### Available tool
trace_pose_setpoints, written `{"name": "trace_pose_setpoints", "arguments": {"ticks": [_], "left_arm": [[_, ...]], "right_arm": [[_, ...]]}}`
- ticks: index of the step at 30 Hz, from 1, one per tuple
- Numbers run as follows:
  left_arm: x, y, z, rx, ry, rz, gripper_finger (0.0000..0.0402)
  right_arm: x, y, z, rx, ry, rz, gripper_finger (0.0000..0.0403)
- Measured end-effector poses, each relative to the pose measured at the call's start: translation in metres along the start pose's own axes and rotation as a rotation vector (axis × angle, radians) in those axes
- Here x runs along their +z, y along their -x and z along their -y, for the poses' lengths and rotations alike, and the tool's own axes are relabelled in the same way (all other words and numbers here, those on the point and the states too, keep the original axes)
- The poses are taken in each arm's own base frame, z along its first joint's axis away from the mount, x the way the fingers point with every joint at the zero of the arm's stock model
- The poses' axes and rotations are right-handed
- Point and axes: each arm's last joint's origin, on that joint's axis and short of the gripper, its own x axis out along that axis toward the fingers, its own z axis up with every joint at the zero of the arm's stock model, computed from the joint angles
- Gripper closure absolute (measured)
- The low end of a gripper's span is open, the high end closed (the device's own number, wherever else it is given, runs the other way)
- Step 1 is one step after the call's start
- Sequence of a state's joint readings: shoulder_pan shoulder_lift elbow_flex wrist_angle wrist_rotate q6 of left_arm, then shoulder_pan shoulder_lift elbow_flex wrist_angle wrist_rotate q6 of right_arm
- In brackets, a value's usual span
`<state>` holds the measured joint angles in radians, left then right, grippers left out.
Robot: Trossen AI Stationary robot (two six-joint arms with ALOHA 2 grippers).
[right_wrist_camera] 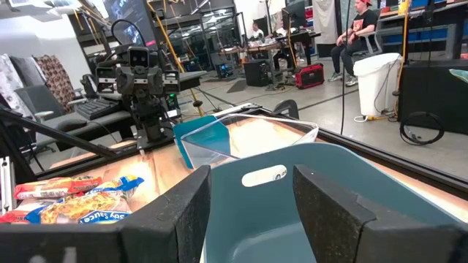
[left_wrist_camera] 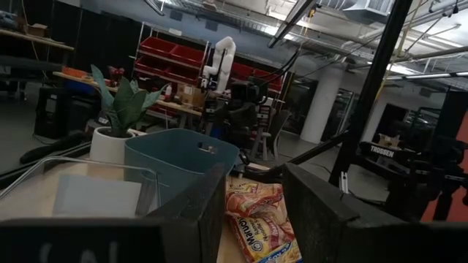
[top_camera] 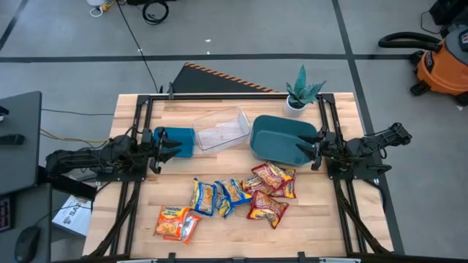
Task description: Sort Maruchan noodles
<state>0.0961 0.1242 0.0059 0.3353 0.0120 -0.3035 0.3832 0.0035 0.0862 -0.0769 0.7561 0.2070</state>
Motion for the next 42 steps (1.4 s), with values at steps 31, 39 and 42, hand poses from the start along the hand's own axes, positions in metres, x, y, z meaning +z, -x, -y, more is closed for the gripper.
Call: {"name": "trace_pose_setpoints", "arguments": {"ticks": [31, 39, 42], "left_arm": [[0.038, -0.007, 0.014, -0.097, 0.142, 0.08, 0.026], [0.046, -0.043, 0.015, 0.034, 0.033, -0.294, 0.026], [0.037, -0.058, 0.015, 0.058, 0.042, -0.411, 0.026]], "right_arm": [[0.0, 0.0, 0.0, 0.0, 0.0, 0.0, 0.0204], [0.0, 0.0, 0.0, 0.0, 0.0, 0.0, 0.0204], [0.0, 0.0, 0.0, 0.0, -0.001, 0.001, 0.0204]]}}
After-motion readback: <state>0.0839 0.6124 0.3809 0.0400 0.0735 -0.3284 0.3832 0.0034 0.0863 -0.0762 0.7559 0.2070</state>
